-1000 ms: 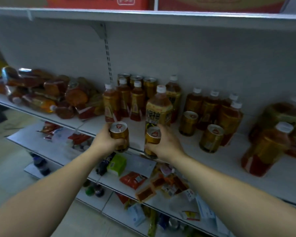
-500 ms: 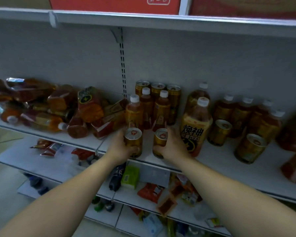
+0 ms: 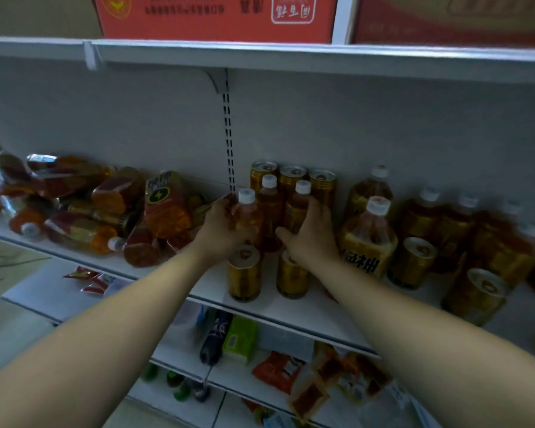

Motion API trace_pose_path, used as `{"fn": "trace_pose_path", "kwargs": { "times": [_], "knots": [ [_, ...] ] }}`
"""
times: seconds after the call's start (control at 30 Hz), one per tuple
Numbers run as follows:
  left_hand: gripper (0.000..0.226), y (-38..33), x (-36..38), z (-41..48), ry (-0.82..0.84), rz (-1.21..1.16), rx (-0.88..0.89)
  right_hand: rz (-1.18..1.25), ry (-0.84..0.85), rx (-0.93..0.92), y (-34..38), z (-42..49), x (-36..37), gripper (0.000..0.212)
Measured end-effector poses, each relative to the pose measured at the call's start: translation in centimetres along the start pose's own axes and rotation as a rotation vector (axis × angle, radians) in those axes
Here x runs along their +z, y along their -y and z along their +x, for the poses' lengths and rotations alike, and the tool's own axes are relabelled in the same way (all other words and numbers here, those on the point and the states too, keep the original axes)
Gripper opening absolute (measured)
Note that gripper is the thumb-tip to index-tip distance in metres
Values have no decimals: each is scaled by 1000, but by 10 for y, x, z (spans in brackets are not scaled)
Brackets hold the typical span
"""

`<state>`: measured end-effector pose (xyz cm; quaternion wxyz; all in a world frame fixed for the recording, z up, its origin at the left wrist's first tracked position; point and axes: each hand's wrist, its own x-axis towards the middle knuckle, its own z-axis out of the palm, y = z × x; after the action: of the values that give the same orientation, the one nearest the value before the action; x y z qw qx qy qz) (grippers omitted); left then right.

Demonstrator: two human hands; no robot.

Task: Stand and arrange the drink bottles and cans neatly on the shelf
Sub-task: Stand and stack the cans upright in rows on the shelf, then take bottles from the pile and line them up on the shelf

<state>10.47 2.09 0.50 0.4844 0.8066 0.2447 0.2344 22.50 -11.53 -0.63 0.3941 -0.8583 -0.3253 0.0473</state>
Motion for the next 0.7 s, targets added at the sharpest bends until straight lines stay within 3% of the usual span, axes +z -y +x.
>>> {"fn": "trace_pose_path", "kwargs": {
  "times": [0.1,0.23,0.33,0.53,0.7],
  "knots": [
    [56,7,0,25,49,33,30,35,-31,96,7,23,-1,100],
    [24,2,3,38,164,96,131,138,-70,231,10,48,2,102],
    [22,6,-2,45,235,105,201,114,-92,285,13,56,9,109],
    [27,12,-21,54,292,108,215,36,-165,253,21,51,19,72],
    [38,-2,-42,57,232,23,193,126,-327,167,39,34,3,67]
  ]
}}
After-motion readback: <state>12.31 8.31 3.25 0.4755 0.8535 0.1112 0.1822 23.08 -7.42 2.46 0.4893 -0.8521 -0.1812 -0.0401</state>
